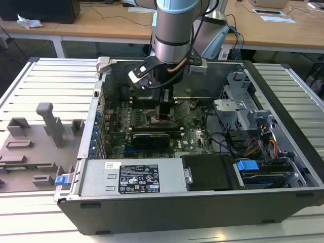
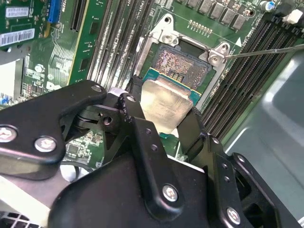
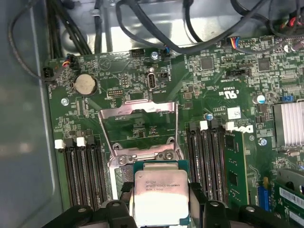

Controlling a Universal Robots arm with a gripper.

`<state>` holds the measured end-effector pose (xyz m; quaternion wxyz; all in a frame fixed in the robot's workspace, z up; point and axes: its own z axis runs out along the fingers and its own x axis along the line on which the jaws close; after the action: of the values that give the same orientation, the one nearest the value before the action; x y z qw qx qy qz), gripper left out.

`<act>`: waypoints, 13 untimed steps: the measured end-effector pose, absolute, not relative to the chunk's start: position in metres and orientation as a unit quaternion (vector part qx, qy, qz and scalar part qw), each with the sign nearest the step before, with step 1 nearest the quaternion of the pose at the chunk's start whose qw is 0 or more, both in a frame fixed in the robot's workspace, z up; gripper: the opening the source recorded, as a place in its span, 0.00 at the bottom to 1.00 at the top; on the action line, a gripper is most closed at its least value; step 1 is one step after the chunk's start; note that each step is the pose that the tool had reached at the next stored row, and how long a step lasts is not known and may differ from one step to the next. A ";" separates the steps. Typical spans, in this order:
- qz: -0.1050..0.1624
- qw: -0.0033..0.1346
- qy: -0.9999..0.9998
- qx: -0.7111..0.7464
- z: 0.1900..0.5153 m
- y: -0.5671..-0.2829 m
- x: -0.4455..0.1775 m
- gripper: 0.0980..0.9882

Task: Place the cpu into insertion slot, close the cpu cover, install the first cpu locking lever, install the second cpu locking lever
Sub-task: 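Place the cpu into insertion slot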

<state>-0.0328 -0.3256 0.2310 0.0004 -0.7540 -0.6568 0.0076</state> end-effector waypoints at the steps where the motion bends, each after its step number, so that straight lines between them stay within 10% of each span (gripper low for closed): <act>1: 0.008 0.000 -0.653 -0.757 0.231 -0.326 -0.033 0.50; 13: 0.008 0.001 -0.603 -0.798 0.230 -0.326 -0.033 0.50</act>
<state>-0.0328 -0.3256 0.2304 0.0006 -0.7975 -0.6033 0.0078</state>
